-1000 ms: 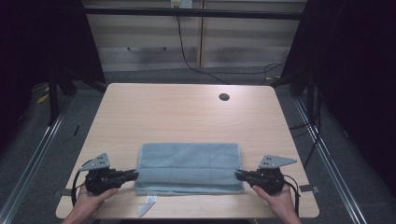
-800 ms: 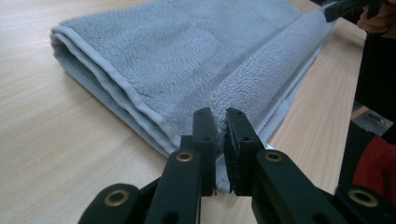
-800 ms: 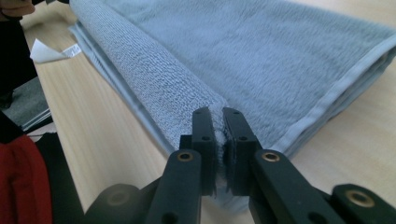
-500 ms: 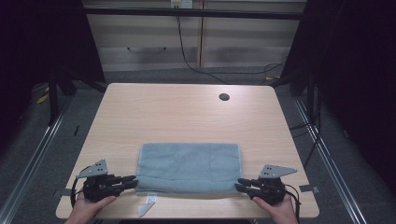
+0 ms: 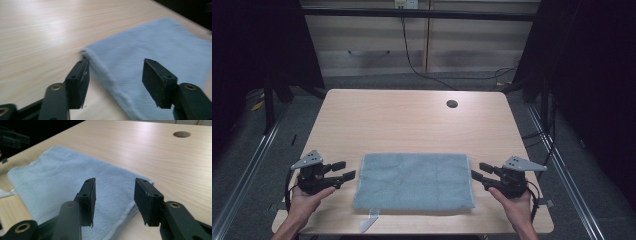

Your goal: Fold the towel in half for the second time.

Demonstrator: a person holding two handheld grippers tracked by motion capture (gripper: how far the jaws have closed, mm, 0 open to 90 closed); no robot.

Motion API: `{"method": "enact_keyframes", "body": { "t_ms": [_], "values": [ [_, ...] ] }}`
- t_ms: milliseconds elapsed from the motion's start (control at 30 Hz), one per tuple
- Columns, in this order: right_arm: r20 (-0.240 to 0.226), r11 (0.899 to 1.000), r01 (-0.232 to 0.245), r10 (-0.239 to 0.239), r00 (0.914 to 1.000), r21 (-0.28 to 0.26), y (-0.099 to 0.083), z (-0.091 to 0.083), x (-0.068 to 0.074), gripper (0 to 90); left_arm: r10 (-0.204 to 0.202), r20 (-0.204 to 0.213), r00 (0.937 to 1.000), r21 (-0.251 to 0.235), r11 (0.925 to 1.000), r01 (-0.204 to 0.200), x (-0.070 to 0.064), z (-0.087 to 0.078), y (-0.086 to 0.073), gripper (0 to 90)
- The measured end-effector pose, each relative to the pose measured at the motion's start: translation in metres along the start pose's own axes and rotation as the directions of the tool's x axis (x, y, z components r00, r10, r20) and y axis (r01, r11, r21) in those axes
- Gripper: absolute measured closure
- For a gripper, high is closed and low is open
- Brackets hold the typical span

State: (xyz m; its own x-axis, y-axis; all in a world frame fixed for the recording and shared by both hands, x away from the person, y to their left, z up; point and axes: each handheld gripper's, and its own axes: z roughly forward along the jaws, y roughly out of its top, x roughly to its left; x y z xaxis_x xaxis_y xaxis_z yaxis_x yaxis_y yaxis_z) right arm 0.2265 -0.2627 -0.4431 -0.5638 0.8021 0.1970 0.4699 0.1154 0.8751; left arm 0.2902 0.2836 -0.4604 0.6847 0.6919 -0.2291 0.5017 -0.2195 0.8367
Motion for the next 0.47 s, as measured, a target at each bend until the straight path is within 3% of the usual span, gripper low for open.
{"method": "enact_keyframes", "body": {
  "t_ms": [33,67,200,267,367,467],
  "values": [
    [0.014,1.000,-0.011,0.011,0.9998,-0.020,-0.003,-0.002,-0.004,50.1,-0.029,0.015,0.9995,-0.018,0.9994,0.029,0.005,-0.002,-0.004,36.7],
    [0.033,0.999,-0.020,0.021,0.9992,-0.035,-0.006,-0.003,-0.008,48.7,-0.036,0.014,0.9992,-0.003,0.9993,0.036,0.011,-0.004,-0.007,36.6],
    [0.106,0.999,-0.043,0.043,0.9934,-0.002,-0.018,-0.006,-0.019,43.8,-0.025,-0.081,0.9964,0.019,0.9994,0.027,0.022,-0.007,-0.014,31.0],
    [0.148,0.999,-0.051,0.052,0.9877,-0.007,-0.023,-0.008,-0.024,41.9,-0.063,-0.109,0.9920,0.023,0.9976,0.065,0.027,-0.007,-0.018,27.5],
    [0.173,0.997,-0.078,0.077,0.9819,-0.002,-0.029,-0.011,-0.030,38.0,-0.055,-0.133,0.9895,0.038,0.9974,0.060,0.030,-0.007,-0.025,23.8],
    [0.199,0.996,-0.080,0.069,0.9775,0.048,-0.035,-0.007,-0.032,34.4,-0.079,-0.114,0.9904,0.041,0.9956,0.084,0.031,-0.006,-0.025,17.6]
  ]
}}
